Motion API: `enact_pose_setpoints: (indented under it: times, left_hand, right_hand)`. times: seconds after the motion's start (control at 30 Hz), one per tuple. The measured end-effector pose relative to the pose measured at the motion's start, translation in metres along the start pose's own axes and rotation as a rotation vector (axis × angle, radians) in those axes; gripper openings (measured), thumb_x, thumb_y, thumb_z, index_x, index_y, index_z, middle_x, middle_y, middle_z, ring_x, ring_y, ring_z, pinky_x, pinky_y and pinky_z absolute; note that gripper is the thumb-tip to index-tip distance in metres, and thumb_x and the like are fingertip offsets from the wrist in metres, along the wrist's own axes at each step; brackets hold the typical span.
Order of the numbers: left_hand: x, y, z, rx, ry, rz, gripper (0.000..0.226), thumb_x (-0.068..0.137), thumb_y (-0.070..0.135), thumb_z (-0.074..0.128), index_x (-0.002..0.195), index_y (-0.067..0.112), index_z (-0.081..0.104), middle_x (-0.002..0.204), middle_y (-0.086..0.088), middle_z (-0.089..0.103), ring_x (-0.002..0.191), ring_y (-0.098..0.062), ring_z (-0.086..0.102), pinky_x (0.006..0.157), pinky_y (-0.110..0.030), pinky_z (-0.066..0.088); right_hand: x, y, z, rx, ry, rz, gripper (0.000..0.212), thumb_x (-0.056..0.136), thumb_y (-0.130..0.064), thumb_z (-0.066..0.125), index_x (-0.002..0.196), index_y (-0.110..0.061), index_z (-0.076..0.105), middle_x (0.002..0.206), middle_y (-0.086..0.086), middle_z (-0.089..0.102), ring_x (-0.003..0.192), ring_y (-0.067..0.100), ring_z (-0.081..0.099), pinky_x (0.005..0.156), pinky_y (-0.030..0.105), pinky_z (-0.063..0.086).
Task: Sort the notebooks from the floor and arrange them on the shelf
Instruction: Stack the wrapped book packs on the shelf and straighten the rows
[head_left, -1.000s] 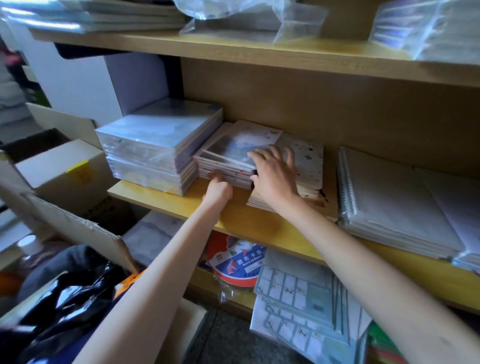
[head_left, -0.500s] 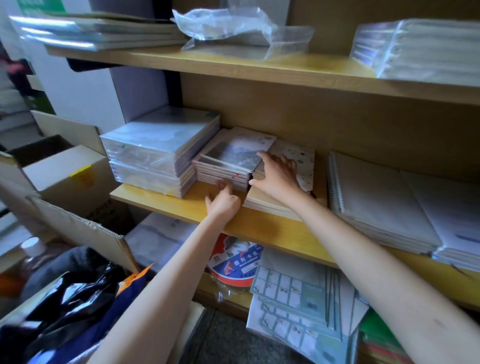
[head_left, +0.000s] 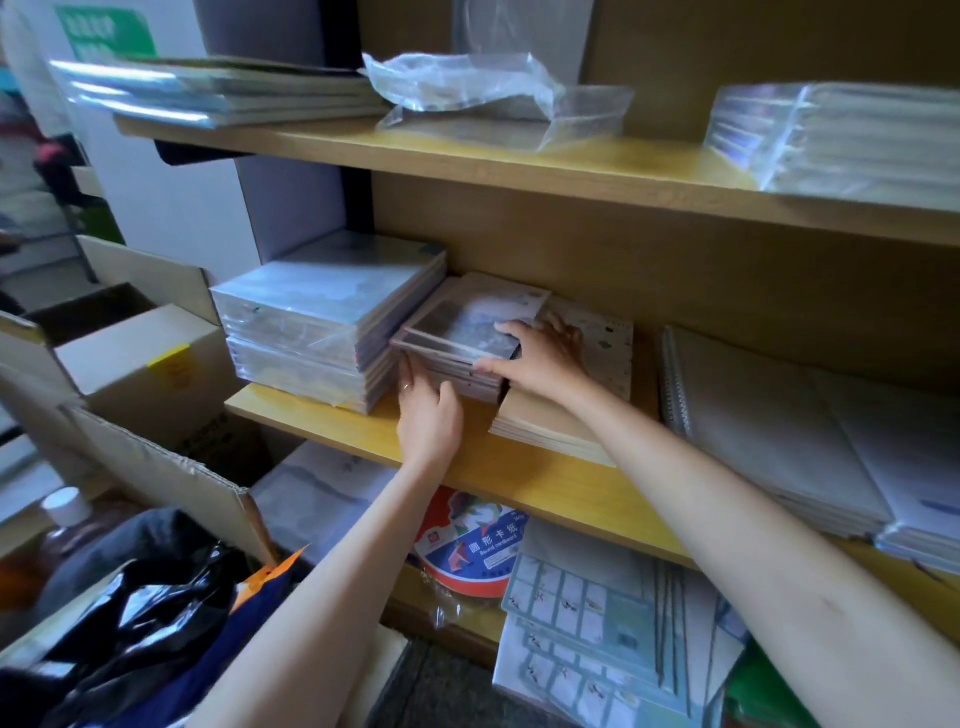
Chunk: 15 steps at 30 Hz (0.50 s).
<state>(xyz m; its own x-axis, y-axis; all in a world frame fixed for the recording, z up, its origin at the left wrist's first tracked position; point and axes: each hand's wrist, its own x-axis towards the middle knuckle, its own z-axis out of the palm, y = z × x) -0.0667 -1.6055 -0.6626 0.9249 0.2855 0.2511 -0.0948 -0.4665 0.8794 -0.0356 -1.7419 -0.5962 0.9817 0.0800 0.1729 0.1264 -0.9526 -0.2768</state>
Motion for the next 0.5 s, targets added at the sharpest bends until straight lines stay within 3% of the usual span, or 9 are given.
enact_pose_setpoints:
  times: [0.17, 0.33, 0.4, 0.5]
  left_hand:
    - [0.010, -0.005, 0.007, 0.013, -0.059, 0.030, 0.062, 0.101, 0.029, 0.030, 0.151, 0.018, -0.003, 0.160, -0.001, -0.002, 0.146, -0.017, 0.009, 0.113, -0.036, 0.021]
    - [0.002, -0.005, 0.007, -0.101, 0.027, 0.146, 0.062, 0.100, 0.025, 0.032, 0.150, 0.007, 0.000, 0.159, -0.011, 0.002, 0.146, -0.019, 0.005, 0.113, -0.022, 0.002]
    - [-0.001, -0.006, 0.007, -0.052, -0.005, 0.181, 0.065, 0.098, 0.032, 0.027, 0.150, 0.007, -0.003, 0.159, -0.010, -0.004, 0.146, -0.018, 0.000, 0.110, -0.022, -0.001]
    - [-0.001, -0.005, 0.008, 0.003, -0.041, 0.189, 0.063, 0.101, 0.026, 0.029, 0.150, 0.007, -0.006, 0.158, -0.010, -0.011, 0.146, -0.018, -0.006, 0.111, -0.027, 0.001]
  right_hand:
    - [0.010, 0.002, 0.002, -0.046, -0.056, -0.083, 0.059, 0.087, -0.060, 0.046, 0.139, -0.033, 0.035, 0.149, 0.010, 0.032, 0.141, 0.027, 0.014, 0.112, 0.047, 0.012]
    - [0.015, 0.007, 0.015, -0.061, -0.023, -0.031, 0.033, 0.089, -0.056, 0.037, 0.117, -0.038, 0.039, 0.139, 0.008, 0.042, 0.137, 0.030, 0.022, 0.109, 0.053, 0.014]
    - [0.013, 0.007, 0.017, 0.000, -0.026, -0.039, 0.027, 0.091, -0.051, 0.037, 0.114, -0.038, 0.038, 0.142, 0.005, 0.039, 0.140, 0.027, 0.019, 0.111, 0.058, 0.008]
    - [0.006, 0.002, 0.008, 0.031, -0.055, -0.029, 0.033, 0.096, -0.040, 0.038, 0.125, -0.025, 0.039, 0.147, 0.010, 0.030, 0.143, 0.024, 0.011, 0.115, 0.052, -0.005]
